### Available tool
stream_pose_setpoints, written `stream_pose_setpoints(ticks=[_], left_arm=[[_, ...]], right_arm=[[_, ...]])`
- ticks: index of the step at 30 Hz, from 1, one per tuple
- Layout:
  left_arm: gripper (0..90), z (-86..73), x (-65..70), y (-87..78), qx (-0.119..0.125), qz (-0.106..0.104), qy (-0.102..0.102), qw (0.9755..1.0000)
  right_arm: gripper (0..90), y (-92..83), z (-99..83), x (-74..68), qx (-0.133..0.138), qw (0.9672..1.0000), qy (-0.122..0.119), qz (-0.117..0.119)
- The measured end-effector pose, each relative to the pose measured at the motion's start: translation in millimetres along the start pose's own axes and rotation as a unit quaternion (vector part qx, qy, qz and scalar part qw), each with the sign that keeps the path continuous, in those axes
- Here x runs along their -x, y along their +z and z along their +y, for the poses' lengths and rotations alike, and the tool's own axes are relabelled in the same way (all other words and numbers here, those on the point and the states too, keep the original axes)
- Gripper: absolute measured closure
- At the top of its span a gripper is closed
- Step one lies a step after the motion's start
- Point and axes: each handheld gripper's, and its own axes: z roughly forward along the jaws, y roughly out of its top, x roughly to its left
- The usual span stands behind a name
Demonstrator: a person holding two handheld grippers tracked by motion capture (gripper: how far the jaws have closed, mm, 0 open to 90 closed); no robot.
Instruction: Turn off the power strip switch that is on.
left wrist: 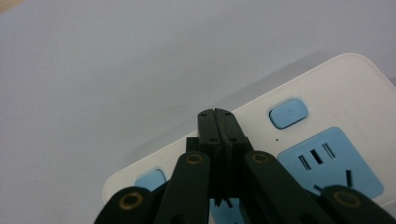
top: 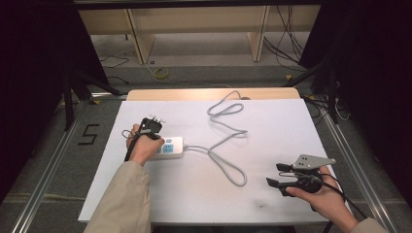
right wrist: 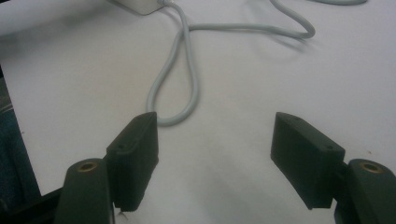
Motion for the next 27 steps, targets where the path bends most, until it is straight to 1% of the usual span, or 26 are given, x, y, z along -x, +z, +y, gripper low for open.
stream_pose_setpoints(ticks=[11, 12, 13, 15, 16, 24, 27], left_arm=[[90.0, -1.0, -1.3, 0.4, 0.01, -0.003, -0.003, 0.9999], [90.0, -0.9, -1.3, -0.1, 0.012, -0.003, -0.004, 0.9999], [90.0, -0.1, -1.3, -1.5, 0.02, -0.002, -0.011, 0.9997], [90.0, -0.4, -1.7, -1.8, 0.019, -0.007, -0.012, 0.9997], [90.0, -0.4, -2.0, -2.1, 0.017, -0.007, -0.01, 0.9998], [90.0, -1.1, -2.8, -3.1, 0.014, -0.004, -0.009, 0.9999], [89.9, -1.5, -2.9, -3.6, 0.019, -0.001, -0.012, 0.9998]], right_arm=[[32.5, -0.5, -0.1, 0.7, 0.0, 1.0, -0.001, 0.0], [32.4, -0.5, -0.1, 0.9, 0.0, 1.0, -0.001, -0.001], [32.5, -0.5, 0.0, 0.8, 0.0, 1.0, 0.0, -0.001], [32.5, -0.5, 0.0, 0.7, 0.002, 1.0, 0.0, -0.001], [32.5, -0.5, 0.0, 0.6, 0.001, 1.0, 0.0, 0.0], [32.5, -0.8, 0.1, 0.8, 0.001, 1.0, 0.001, -0.001], [32.4, -0.8, 0.1, 0.6, 0.001, 1.0, 0.001, 0.0]])
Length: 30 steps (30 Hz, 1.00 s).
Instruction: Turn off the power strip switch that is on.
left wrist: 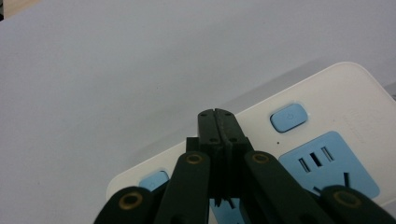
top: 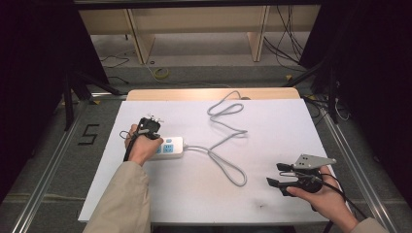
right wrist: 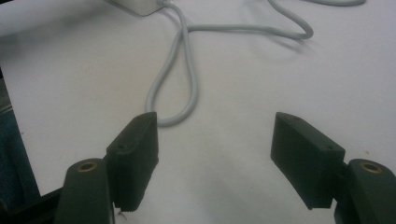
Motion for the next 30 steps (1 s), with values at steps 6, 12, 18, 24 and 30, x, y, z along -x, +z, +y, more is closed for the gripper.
stream_pose_setpoints(ticks=[6, 12, 18, 24, 30], left_arm=[[89.8, 0.5, -1.3, -4.0, 0.013, 0.004, -0.002, 0.9999], [89.7, 0.3, -1.9, -6.1, 0.022, 0.005, -0.005, 0.9997], [88.2, -0.8, -3.2, -10.3, 0.028, 0.007, -0.001, 0.9996], [84.2, -2.8, -3.8, -16.5, 0.038, 0.007, 0.001, 0.9992], [78.8, -4.4, -4.0, -23.2, 0.056, -0.008, -0.006, 0.9984]], right_arm=[[32.5, -0.3, -0.1, 0.6, 0.0, 1.0, -0.002, -0.001], [32.5, -0.2, 0.0, 0.2, 0.001, 1.0, 0.0, 0.0], [32.5, -0.7, 0.0, 0.5, 0.0, 1.0, -0.001, -0.002], [32.4, -0.8, -0.1, 0.6, 0.0, 1.0, -0.001, -0.002], [32.5, -0.9, 0.0, 0.5, 0.0, 1.0, -0.001, -0.002]])
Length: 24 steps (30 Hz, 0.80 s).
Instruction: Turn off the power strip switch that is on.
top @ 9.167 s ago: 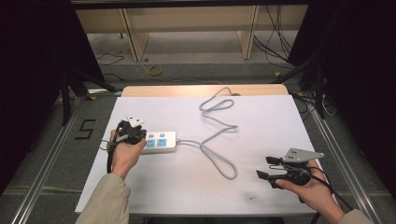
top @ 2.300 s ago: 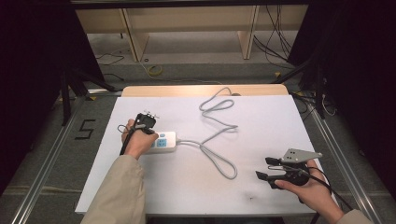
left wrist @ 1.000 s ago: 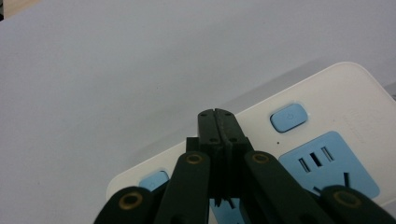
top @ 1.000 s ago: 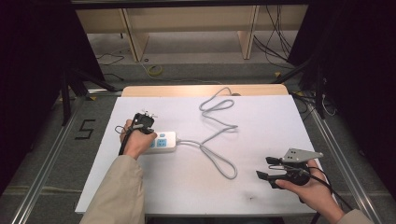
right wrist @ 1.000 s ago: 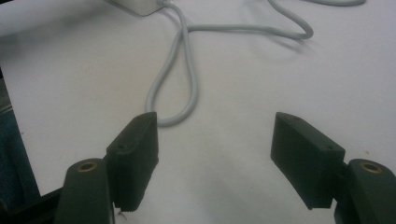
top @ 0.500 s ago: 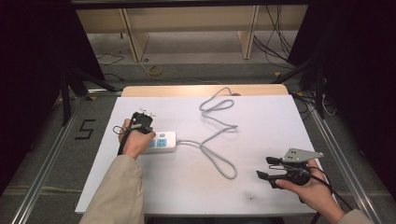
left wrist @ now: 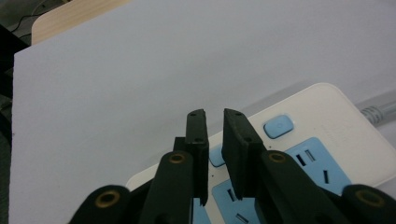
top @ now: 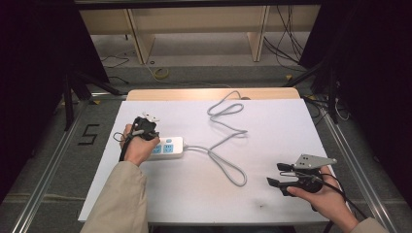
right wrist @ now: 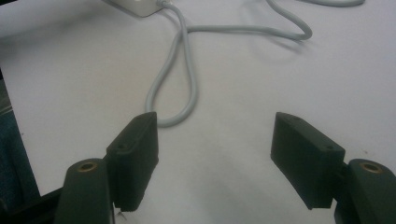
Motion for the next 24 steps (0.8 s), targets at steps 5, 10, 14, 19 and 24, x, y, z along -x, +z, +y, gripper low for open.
stream_pose_setpoints(ticks=[5, 10, 14, 19, 24], left_arm=[[69.8, 0.3, 0.3, -5.1, 0.031, -0.011, -0.014, 0.9994], [57.0, 0.1, -1.3, -10.7, 0.056, -0.01, -0.025, 0.9981], [49.3, -0.6, 0.5, -15.2, 0.059, -0.015, -0.03, 0.9977], [40.1, -2.9, 6.8, -18.9, 0.063, -0.036, -0.03, 0.9969], [36.0, -9.0, 14.2, -25.0, 0.072, -0.061, -0.034, 0.9949]], right_arm=[[32.4, -0.3, -0.2, 0.2, 0.001, 1.0, -0.001, 0.0], [32.4, -0.7, -0.3, 0.7, 0.002, 1.0, 0.0, 0.001], [32.4, -0.2, -0.2, 0.6, 0.002, 1.0, 0.001, 0.002], [32.4, 0.4, 0.0, 1.0, 0.004, 1.0, 0.007, 0.003], [32.4, 0.1, 0.3, 0.5, 0.004, 1.0, 0.006, 0.004]])
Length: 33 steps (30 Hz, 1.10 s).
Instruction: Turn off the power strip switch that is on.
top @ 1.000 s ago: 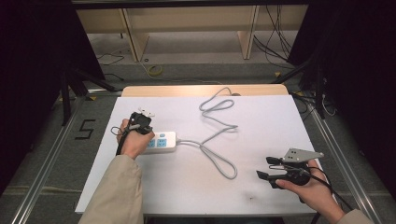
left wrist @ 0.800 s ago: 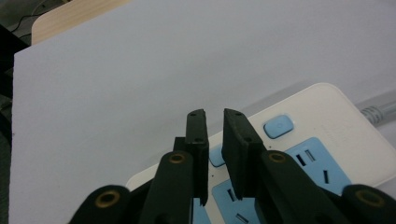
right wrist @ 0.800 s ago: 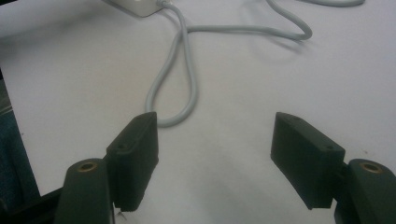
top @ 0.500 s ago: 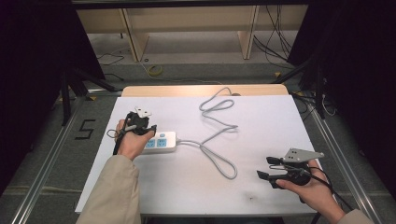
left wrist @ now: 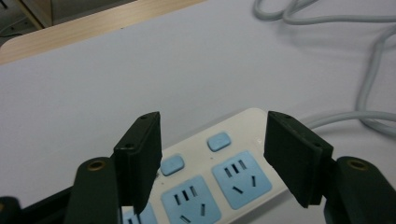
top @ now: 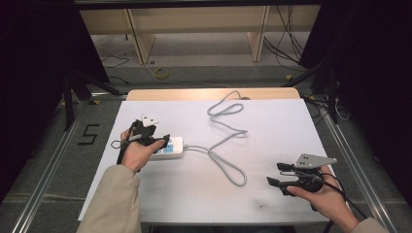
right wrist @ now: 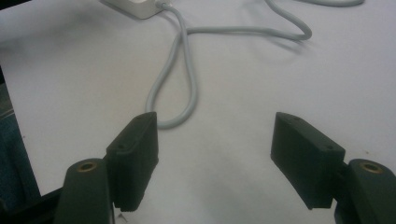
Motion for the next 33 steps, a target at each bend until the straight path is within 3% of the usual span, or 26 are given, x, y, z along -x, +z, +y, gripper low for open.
stream_pose_setpoints(ticks=[6, 8, 16, 24, 33], left_arm=[[32.4, -7.0, 10.6, -7.1, 0.004, -0.017, 0.01, 0.9998], [28.2, -7.8, 13.5, -8.8, 0.002, -0.011, 0.013, 0.9998], [26.3, -9.3, 26.7, -12.7, 0.006, -0.029, 0.026, 0.9992], [23.8, -14.0, 34.5, -23.6, 0.024, -0.046, 0.036, 0.998], [23.3, -28.5, 43.4, -34.9, 0.037, -0.057, 0.066, 0.9955]], right_arm=[[32.3, 0.0, 0.2, -2.0, 0.0, 1.0, -0.004, 0.001], [32.3, 0.0, 0.3, -2.2, 0.0, 1.0, -0.005, 0.001], [32.4, 0.5, 0.4, -0.9, 0.0, 1.0, -0.006, 0.002], [32.4, 0.3, -0.1, -0.7, 0.0, 1.0, -0.003, 0.002], [32.2, 0.4, 0.1, -0.9, 0.001, 1.0, -0.002, 0.003]])
